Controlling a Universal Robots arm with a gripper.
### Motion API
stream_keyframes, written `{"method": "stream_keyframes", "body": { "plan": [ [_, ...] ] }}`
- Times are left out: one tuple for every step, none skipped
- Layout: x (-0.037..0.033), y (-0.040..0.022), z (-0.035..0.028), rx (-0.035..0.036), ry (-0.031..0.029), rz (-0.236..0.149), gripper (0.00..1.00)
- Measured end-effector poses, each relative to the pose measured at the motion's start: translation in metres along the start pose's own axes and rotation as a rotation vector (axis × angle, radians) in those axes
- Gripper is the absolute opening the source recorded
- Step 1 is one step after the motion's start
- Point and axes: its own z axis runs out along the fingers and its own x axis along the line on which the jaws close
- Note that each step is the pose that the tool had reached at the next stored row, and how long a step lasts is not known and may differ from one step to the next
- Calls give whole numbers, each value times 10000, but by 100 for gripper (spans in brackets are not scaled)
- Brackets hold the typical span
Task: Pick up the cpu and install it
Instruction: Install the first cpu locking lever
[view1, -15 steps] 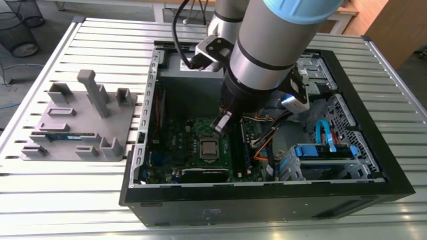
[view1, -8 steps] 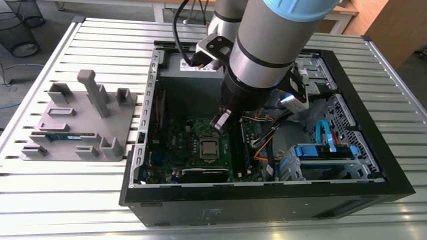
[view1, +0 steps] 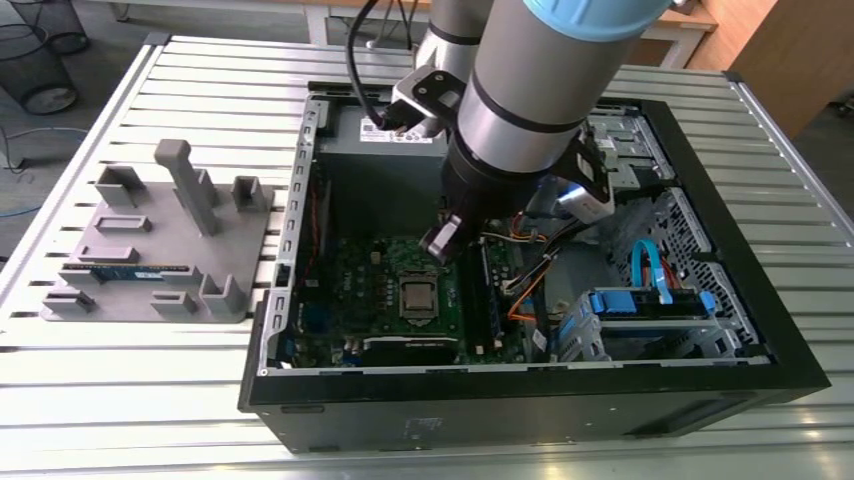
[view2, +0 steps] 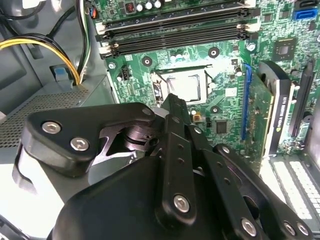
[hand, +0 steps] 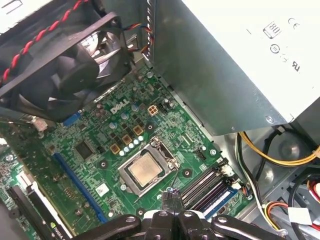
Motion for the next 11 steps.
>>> {"method": "stream_keyframes", "body": {
  "plan": [
    [-4, 2, 8, 4, -14, 75, 11],
    [-5, 2, 13, 10, -28, 189, 11],
    [-5, 2, 16, 19, -44, 324, 11],
    [-4, 2, 20, 27, -66, 478, 11],
    [-6, 2, 24, 34, -86, 607, 11],
    [-8, 4, 29, 39, -101, 702, 11],
    [-11, 7, 34, 42, -108, 756, 11],
    [-15, 13, 41, 46, -112, 797, 11],
    [-19, 20, 51, 48, -117, 829, 11],
    [-22, 28, 61, 51, -121, 861, 11],
    [-23, 34, 72, 55, -124, 896, 11]
  ]
}}
